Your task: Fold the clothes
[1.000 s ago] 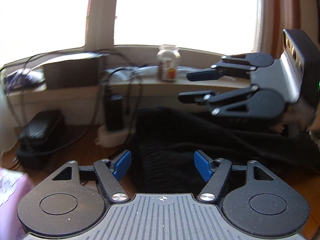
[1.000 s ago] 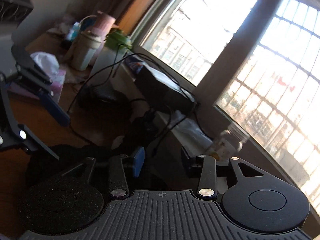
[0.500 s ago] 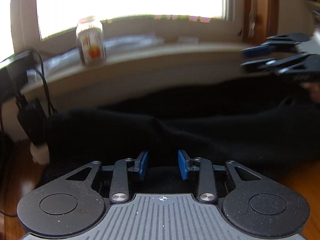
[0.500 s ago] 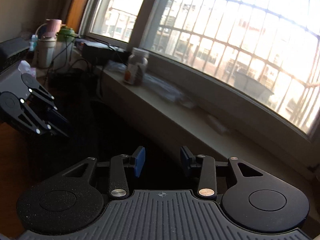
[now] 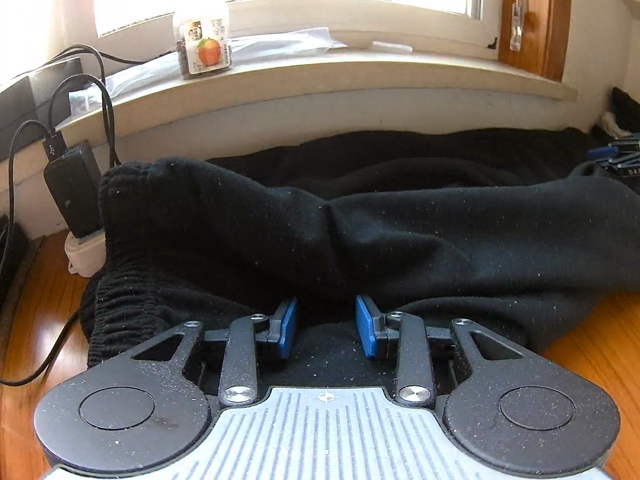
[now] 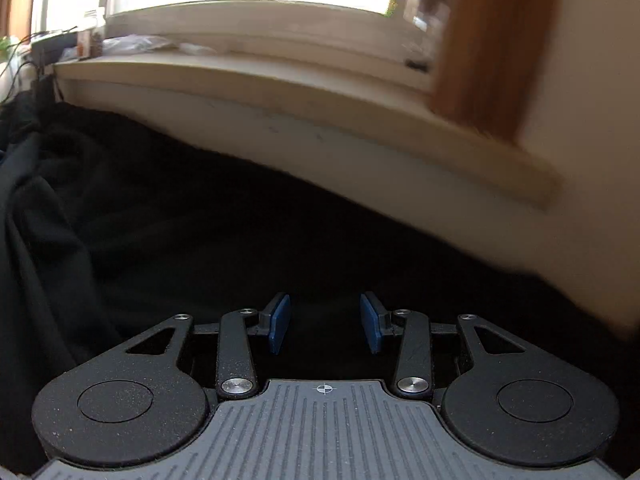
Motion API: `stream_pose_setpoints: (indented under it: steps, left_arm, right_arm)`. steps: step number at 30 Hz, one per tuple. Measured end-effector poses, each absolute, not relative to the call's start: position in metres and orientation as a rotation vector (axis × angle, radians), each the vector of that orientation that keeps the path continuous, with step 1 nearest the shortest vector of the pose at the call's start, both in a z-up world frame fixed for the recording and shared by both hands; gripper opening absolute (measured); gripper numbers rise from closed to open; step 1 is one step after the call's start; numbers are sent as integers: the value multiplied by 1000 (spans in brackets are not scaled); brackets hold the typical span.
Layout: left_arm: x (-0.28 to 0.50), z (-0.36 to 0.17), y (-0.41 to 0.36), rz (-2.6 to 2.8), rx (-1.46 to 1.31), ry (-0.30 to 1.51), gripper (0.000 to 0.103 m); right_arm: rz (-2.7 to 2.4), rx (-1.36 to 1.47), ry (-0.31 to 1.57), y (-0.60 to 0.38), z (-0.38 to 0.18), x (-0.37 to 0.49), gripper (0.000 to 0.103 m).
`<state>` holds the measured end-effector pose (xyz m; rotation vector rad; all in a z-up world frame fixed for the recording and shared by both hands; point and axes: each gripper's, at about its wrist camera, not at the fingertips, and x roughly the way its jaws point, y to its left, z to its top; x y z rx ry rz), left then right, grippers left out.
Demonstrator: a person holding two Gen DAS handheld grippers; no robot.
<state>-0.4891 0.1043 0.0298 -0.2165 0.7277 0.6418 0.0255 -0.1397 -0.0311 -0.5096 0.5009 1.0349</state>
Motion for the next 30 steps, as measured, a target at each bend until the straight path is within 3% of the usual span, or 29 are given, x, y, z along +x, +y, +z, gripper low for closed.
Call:
stream_pose_setpoints:
  steps: [8, 23, 26, 28, 30]
  left_arm:
    - [-504, 31, 87, 660, -205, 718, 36]
    - [-534, 35, 56, 688, -199, 681, 36]
    - [-529, 40, 46, 702, -164, 670, 45]
    - [-523, 45, 34, 694, -115, 659, 61]
    - [-516, 48, 19, 687, -47, 660, 62]
  right_arm:
    - [1062, -362, 550, -170, -45, 17, 39]
    - [1074, -373, 514, -200, -38, -13, 41]
    - [1078, -380, 492, -214, -26, -25, 40]
    - [1088, -382, 489, -227, -18, -35, 40]
    - [1094, -388, 491, -243, -12, -48, 41]
